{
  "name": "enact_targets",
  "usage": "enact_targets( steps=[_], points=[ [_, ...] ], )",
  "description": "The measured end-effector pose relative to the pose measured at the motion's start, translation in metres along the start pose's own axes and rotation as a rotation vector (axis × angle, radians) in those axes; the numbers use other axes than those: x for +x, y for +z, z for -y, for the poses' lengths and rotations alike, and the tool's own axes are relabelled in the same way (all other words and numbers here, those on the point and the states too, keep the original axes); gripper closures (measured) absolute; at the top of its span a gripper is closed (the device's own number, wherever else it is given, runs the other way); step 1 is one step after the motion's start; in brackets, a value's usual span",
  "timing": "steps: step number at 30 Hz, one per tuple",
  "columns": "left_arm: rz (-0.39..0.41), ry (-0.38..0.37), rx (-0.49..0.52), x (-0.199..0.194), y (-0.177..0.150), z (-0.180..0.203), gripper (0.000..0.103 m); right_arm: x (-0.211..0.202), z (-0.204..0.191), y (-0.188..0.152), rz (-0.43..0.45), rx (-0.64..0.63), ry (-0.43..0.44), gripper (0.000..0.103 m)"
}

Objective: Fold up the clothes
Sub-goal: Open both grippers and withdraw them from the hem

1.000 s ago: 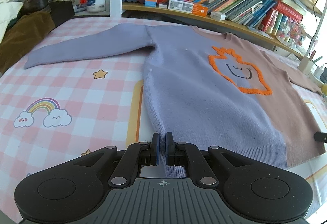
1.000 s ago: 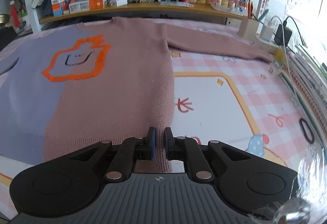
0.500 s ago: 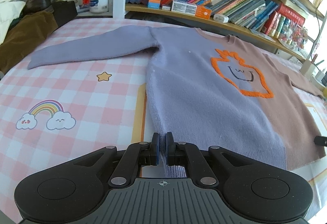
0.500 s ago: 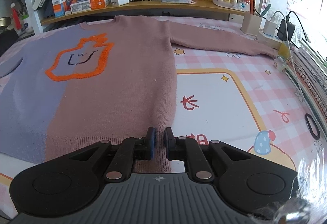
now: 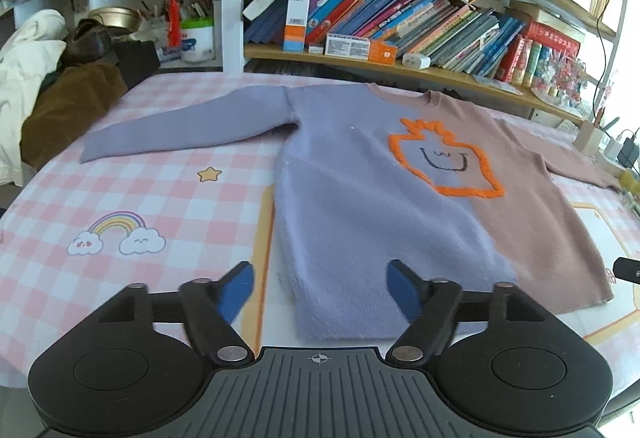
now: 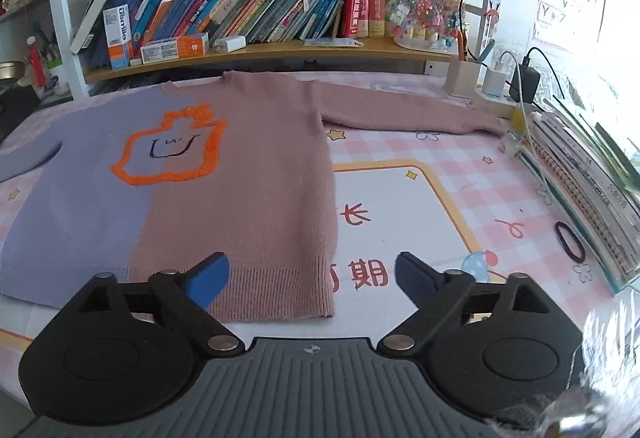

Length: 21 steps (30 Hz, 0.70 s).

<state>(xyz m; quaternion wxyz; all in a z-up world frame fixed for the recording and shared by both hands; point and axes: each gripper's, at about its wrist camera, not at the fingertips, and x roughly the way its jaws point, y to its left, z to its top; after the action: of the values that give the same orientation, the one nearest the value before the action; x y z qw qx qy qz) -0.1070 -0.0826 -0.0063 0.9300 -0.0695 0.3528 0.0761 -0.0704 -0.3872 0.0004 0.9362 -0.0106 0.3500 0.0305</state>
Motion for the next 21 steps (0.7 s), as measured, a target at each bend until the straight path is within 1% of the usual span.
enact_targets(
  steps=[2, 6, 8, 11, 16, 21],
  points=[
    [0.006, 0.018, 0.013, -0.006, -0.003, 0.008, 0.019, -0.002, 0.000, -0.001, 0.003, -0.007, 0.009, 0.006],
    [0.007, 0.053, 0.046, -0.018, -0.008, 0.022, 0.015, -0.003, 0.003, -0.004, -0.001, -0.024, 0.037, 0.004],
    [0.003, 0.069, 0.055, -0.024, -0.011, 0.029, 0.011, -0.003, 0.005, -0.005, -0.007, -0.030, 0.053, 0.004],
    [-0.009, 0.085, 0.070, -0.032, -0.017, 0.039, 0.011, -0.005, 0.013, -0.006, -0.009, -0.023, 0.062, 0.003],
    [-0.002, 0.096, 0.076, -0.043, -0.024, 0.052, 0.011, -0.008, 0.023, -0.014, -0.026, -0.035, 0.087, 0.003],
    [0.008, 0.096, 0.087, -0.050, -0.029, 0.068, 0.011, -0.016, 0.030, -0.018, -0.005, -0.067, 0.115, 0.003]
  ],
)
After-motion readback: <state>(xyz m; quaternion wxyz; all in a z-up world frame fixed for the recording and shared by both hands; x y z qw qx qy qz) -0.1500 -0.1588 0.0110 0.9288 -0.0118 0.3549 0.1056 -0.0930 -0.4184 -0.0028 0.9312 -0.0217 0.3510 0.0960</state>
